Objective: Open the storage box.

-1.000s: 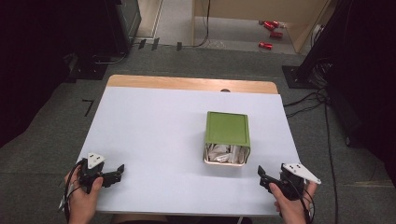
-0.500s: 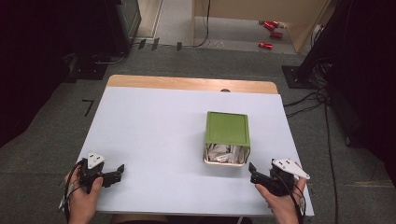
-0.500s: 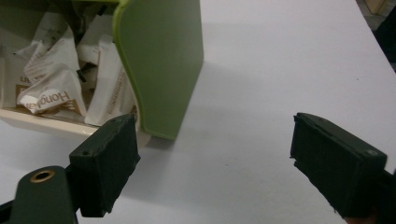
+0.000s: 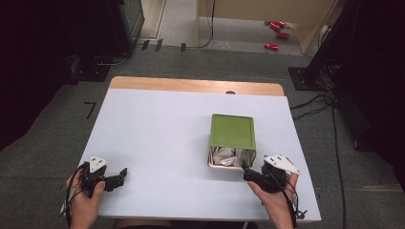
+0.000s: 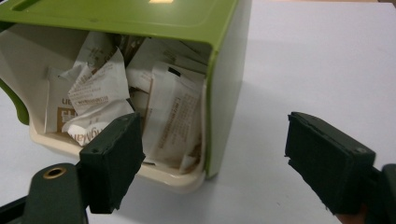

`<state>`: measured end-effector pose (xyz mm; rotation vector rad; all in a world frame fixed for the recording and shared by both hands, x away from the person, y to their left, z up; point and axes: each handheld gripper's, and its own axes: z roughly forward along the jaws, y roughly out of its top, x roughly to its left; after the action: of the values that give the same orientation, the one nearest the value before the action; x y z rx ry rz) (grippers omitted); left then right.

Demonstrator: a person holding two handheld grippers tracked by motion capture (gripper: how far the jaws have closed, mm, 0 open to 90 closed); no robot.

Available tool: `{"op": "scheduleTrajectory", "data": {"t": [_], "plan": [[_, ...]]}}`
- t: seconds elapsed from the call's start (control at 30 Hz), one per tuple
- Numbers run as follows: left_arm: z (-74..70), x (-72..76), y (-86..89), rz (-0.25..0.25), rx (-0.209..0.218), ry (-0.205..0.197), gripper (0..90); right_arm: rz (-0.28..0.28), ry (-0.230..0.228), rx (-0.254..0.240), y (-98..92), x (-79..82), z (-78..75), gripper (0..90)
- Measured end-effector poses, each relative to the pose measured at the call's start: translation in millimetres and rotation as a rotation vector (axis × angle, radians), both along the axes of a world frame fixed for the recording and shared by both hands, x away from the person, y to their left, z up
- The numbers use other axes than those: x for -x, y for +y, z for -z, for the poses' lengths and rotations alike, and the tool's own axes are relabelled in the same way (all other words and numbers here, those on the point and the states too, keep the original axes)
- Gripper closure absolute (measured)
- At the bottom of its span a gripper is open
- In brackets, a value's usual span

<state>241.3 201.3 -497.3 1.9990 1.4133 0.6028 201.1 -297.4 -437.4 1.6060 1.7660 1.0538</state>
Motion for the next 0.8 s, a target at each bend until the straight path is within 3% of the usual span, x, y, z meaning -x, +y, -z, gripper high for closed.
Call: {"op": "scheduleTrajectory", "data": {"t": [0.17, 0.5, 0.8], "plan": [[0.0, 0.0, 0.1, 0.000, 0.001, 0.000, 11.2, 0.004, 0.000, 0.000, 5.2, -6.3, 1.4, 23.2], [0.0, 0.0, 0.0, 0.000, 0.000, 0.000, 11.2, 0.072, 0.016, 0.009, 5.0, -20.4, 7.3, 33.0], [0.0, 0.0, 0.0, 0.000, 0.000, 0.000, 11.2, 0.109, 0.029, 0.049, 7.0, -32.3, 22.3, 36.2]]}}
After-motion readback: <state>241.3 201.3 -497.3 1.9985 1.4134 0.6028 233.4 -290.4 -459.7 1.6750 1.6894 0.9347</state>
